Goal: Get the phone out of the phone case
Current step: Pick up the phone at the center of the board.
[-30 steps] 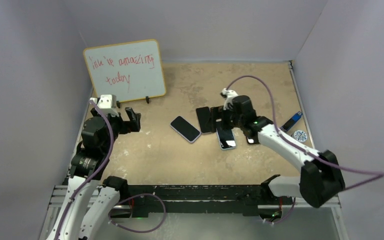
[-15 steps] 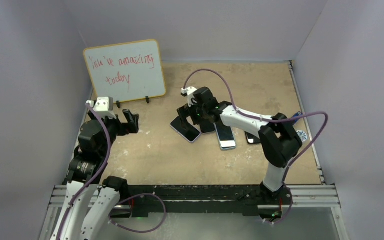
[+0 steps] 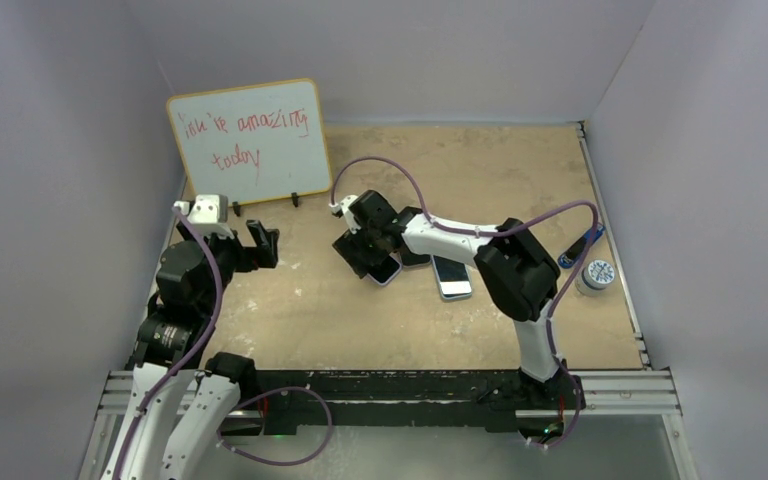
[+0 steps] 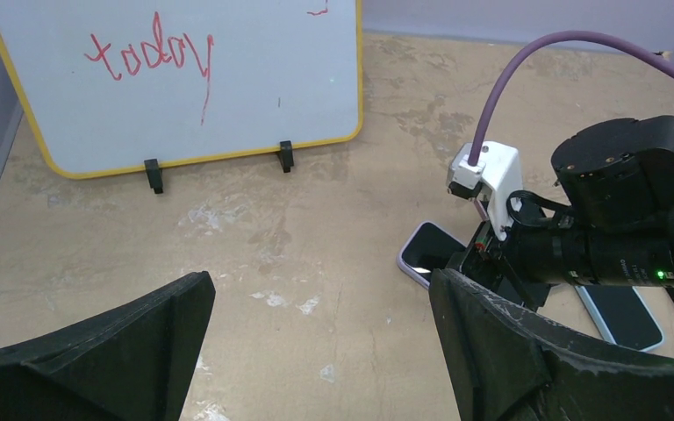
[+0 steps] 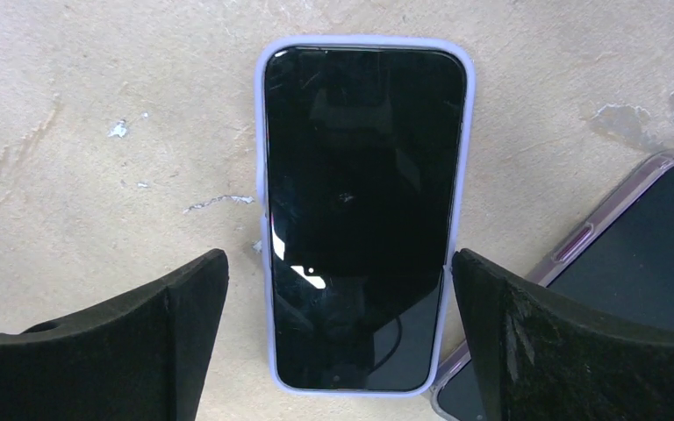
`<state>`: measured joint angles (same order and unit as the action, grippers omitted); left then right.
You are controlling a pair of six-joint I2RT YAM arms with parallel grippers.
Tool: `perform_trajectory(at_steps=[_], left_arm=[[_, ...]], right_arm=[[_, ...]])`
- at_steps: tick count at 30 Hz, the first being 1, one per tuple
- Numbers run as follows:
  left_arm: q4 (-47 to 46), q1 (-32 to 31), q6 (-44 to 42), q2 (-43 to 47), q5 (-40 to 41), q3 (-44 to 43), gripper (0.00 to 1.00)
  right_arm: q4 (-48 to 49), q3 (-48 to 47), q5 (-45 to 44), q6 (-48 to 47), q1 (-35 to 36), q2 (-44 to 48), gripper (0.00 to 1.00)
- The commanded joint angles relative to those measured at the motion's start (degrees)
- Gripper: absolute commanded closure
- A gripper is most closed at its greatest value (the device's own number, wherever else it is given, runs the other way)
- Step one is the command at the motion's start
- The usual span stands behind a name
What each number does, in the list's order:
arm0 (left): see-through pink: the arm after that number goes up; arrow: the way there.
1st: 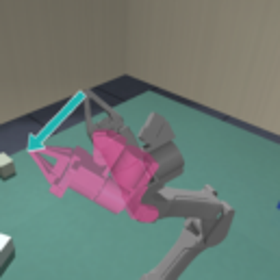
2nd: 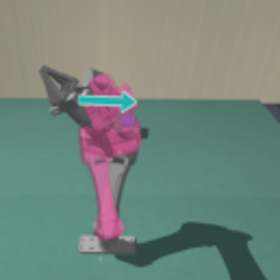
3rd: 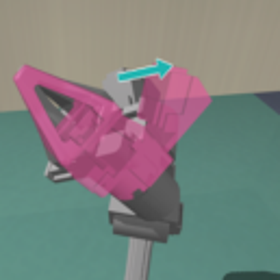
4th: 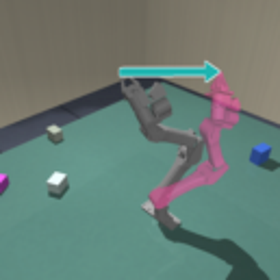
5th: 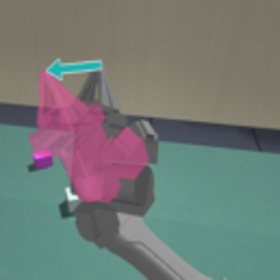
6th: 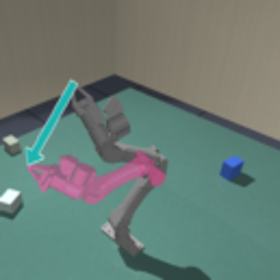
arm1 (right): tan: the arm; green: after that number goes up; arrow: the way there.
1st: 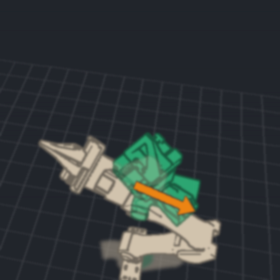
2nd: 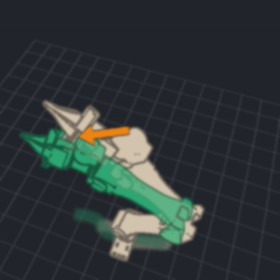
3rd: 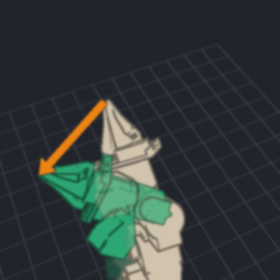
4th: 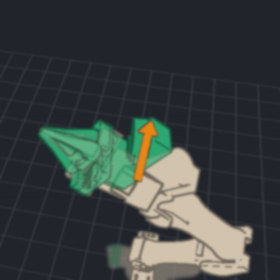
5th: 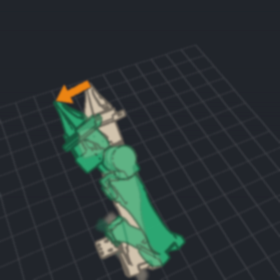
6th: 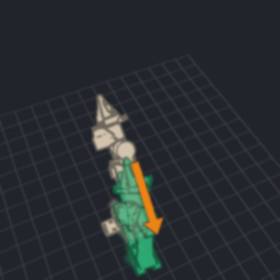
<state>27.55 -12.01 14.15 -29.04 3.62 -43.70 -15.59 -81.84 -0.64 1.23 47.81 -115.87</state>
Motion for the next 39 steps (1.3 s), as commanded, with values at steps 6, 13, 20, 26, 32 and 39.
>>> perform_trajectory(at_steps=[6, 13, 20, 26, 32, 39], left_arm=[[-1.61, -0.07, -0.79, 0.68, -1.7, 0.19, 0.0], [-1.52, -0.03, -0.79, 0.82, -1.87, 0.33, 0.01], [-1.72, -0.03, 0.76, -0.5, -3.35, 0.69, 0.01], [-0.42, -0.03, 5.92, -3.02, -7.1, 2.46, 0.02], [-3.22, -0.03, 10.19, -5.89, -11.06, 4.84, 0.04], [-12.69, -0.03, 17.87, -9.49, -19.52, 11.43, 0.08]], right_arm=[[-6.18, -1.77, -6.27, -0.98, 1.59, -1.3, 0.01], [-6.4, -0.34, -5.88, -1.0, 1.64, -0.47, 0.02], [-8.6, 0.33, -2.44, -0.97, 1.73, -1.54, 0.09], [-8.96, 1.74, -0.56, 0.61, 1.75, -2.7, 0.25], [-4.3, 6.48, -0.29, 2.86, 1.86, 0.49, 0.49], [4.76, 12.19, 6.39, 6.35, 1.94, 3.15, 0.75]])
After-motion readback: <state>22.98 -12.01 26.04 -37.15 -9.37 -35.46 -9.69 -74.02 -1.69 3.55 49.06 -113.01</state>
